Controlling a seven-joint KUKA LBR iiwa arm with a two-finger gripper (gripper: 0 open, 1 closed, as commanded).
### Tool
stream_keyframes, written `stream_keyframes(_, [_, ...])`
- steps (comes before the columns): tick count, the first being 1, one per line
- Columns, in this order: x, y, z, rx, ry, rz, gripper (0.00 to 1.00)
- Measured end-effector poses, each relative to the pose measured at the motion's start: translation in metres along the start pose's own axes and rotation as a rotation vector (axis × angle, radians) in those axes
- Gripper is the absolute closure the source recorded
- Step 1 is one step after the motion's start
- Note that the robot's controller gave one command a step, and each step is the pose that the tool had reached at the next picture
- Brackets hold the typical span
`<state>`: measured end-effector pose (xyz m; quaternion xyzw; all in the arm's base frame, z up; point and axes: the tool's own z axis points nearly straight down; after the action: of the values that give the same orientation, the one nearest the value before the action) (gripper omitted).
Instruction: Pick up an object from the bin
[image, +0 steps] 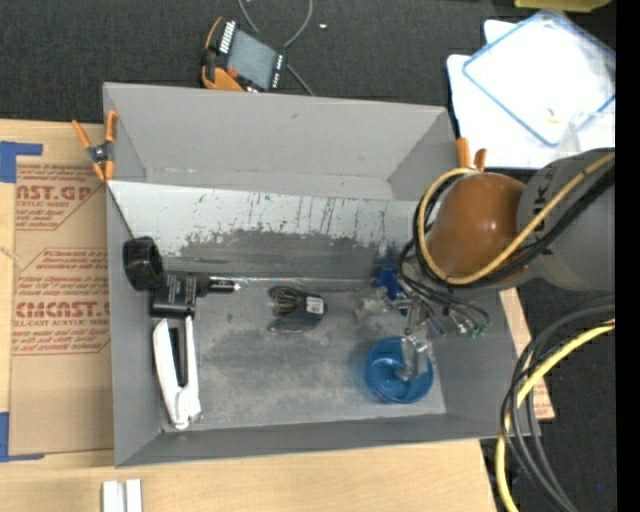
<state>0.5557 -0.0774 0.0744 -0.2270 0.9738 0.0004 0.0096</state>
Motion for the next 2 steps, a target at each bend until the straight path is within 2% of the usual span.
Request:
stream_keyframes(1, [0.043,0.037,0.004,-0.001,-0.002,-0.178,0.00])
stream_keyframes(2, [0.001,0.023,0.004,-0.003,-0.008,0.078,0.00])
